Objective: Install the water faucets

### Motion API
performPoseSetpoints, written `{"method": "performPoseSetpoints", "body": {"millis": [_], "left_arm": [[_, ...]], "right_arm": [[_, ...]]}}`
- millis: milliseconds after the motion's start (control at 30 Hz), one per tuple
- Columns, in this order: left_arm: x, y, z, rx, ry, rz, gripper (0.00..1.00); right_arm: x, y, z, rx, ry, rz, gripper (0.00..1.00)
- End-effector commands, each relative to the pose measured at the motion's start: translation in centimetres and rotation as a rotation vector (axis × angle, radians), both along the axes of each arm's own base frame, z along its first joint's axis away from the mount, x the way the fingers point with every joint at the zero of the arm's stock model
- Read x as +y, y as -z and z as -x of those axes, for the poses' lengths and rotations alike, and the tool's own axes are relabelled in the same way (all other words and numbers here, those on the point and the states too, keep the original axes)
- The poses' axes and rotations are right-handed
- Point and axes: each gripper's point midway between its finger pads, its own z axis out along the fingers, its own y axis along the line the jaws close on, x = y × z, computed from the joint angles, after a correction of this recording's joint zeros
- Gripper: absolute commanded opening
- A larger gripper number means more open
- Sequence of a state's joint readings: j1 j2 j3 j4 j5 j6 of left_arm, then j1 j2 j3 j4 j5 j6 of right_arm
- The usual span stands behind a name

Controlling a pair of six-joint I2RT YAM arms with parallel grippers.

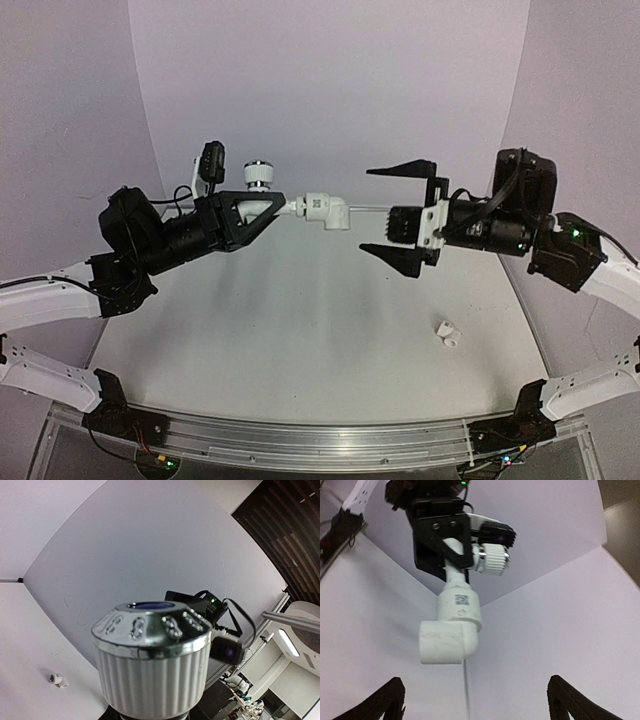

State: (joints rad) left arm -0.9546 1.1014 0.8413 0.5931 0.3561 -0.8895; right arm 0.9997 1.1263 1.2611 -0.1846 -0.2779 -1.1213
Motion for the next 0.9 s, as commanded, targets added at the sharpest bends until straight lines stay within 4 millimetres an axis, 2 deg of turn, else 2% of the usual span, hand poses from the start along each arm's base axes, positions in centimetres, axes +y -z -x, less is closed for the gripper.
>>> {"method": "performPoseSetpoints", "body": {"millis": [0, 167, 367, 600, 733, 867], "left_arm": [[0.9, -3.3, 0.7, 0.012, 0.050, 0.142, 0.00], [0.5, -3.3, 1.0, 0.027, 0.095, 0.155, 0.00], [0.0, -3.1, 1.2, 0.039, 0.133, 0.152, 0.00], [-0.3, -2.8, 1.1, 0.047, 0.129, 0.136, 0.00], [-0.5, -2.6, 0.9, 0.044, 0.122, 0.120, 0.00], [-0.8, -2.2, 0.6, 0.040, 0.105, 0.093, 0.00]], "right_arm": [[0.7, -0.3, -0.8, -0.405, 0.052, 0.060, 0.95], [1.7, -0.8, -0.8, -0.551, 0.082, 0.015, 0.92], [2.6, -1.3, -0.6, -0.688, 0.088, -0.026, 0.83], [2.9, -0.2, 0.5, -0.808, 0.029, 0.024, 0.70], [2.7, -0.5, 0.9, -0.807, 0.015, 0.013, 0.58], [2.5, 0.1, 0.9, -0.776, 0.005, 0.040, 0.56]]}}
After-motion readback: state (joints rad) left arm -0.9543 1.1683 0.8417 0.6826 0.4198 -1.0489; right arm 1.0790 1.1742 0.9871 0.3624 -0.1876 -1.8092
